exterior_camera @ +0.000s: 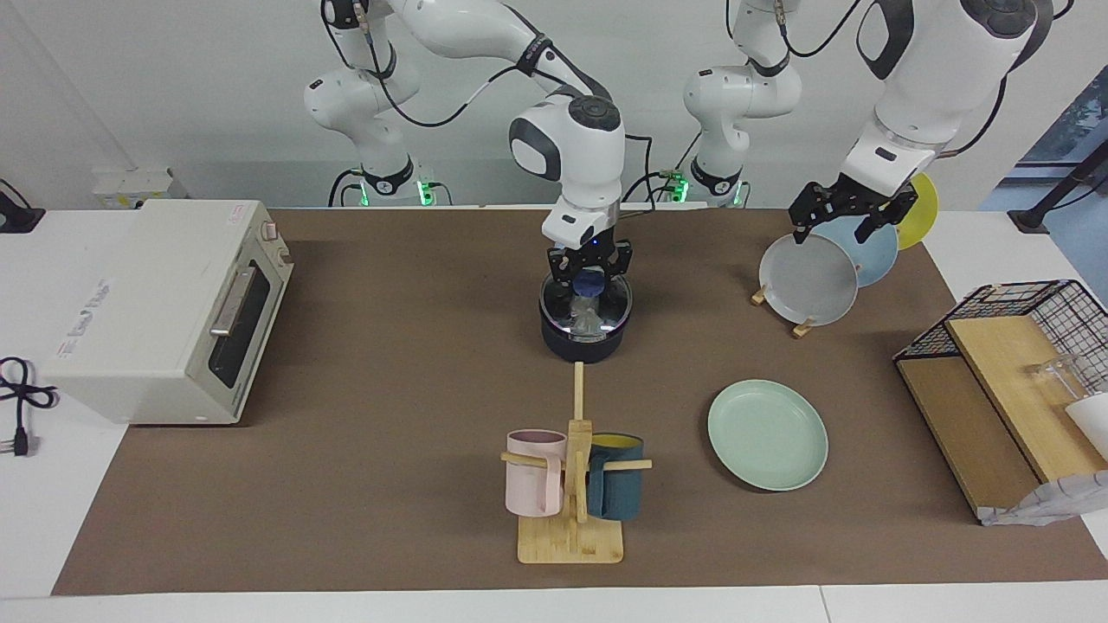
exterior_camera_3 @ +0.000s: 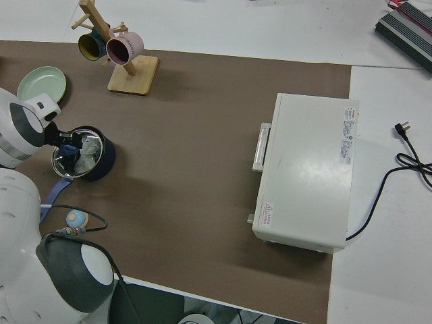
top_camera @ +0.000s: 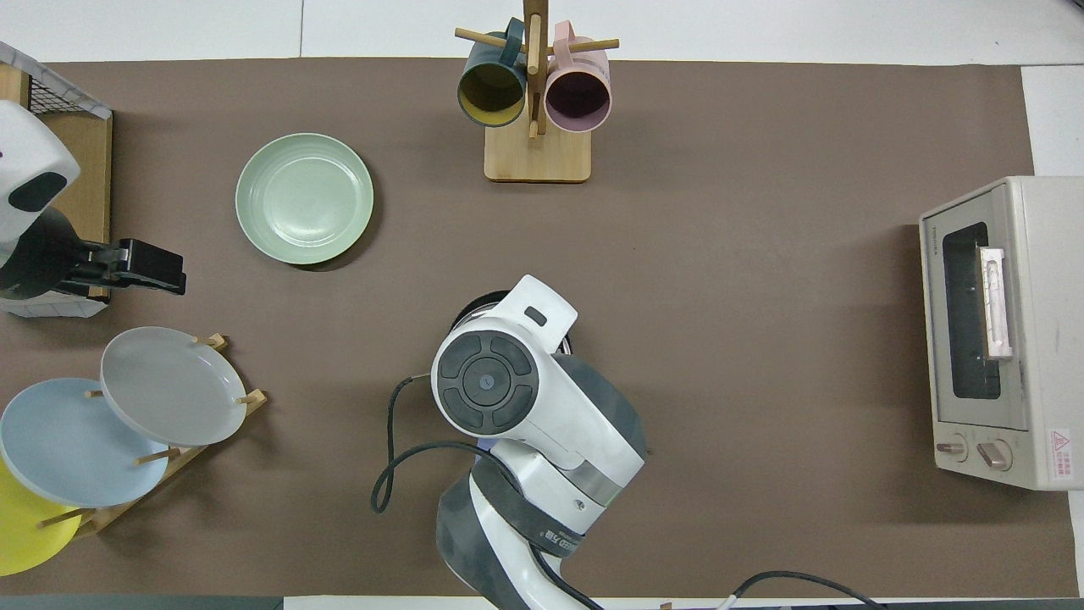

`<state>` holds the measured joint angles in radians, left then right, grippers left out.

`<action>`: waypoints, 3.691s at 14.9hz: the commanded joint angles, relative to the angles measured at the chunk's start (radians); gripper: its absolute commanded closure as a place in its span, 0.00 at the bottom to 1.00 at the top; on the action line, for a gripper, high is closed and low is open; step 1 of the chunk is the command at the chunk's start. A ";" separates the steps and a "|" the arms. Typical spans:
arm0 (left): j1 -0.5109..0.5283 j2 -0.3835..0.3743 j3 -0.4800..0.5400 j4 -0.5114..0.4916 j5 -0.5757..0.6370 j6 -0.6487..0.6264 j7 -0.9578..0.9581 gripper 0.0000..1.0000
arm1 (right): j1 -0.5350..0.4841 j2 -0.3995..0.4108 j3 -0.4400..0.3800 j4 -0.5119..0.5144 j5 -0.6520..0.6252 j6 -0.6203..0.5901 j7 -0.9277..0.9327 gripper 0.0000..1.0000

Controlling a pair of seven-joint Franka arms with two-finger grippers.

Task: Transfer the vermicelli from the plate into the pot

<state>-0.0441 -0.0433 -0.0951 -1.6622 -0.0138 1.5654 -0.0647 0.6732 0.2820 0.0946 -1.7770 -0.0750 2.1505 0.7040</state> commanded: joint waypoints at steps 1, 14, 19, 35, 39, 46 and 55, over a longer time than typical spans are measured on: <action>0.017 -0.020 -0.008 -0.014 -0.017 -0.018 -0.004 0.00 | 0.003 0.028 0.004 -0.016 -0.017 0.031 0.029 0.34; 0.017 -0.020 -0.008 -0.011 -0.015 -0.007 -0.001 0.00 | 0.011 0.017 0.005 -0.036 -0.072 0.019 0.028 0.52; 0.017 -0.020 -0.008 -0.011 -0.015 -0.007 -0.001 0.00 | 0.042 0.017 0.004 -0.035 -0.109 0.017 0.029 0.54; 0.017 -0.020 -0.008 -0.011 -0.015 -0.007 -0.001 0.00 | -0.038 0.028 0.004 -0.042 -0.135 0.083 -0.001 0.54; 0.017 -0.020 -0.008 -0.011 -0.015 -0.007 -0.001 0.00 | -0.060 0.031 0.004 -0.035 -0.041 0.092 -0.001 0.55; 0.017 -0.020 -0.008 -0.011 -0.015 -0.007 -0.001 0.00 | -0.047 0.028 0.004 -0.033 0.035 0.054 -0.003 0.56; 0.017 -0.020 -0.008 -0.011 -0.015 -0.007 -0.001 0.00 | -0.003 0.039 0.004 -0.042 0.020 0.032 -0.001 0.56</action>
<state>-0.0437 -0.0444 -0.0951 -1.6620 -0.0138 1.5613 -0.0647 0.6713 0.3083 0.0947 -1.8013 -0.0633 2.1760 0.7031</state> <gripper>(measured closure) 0.000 0.546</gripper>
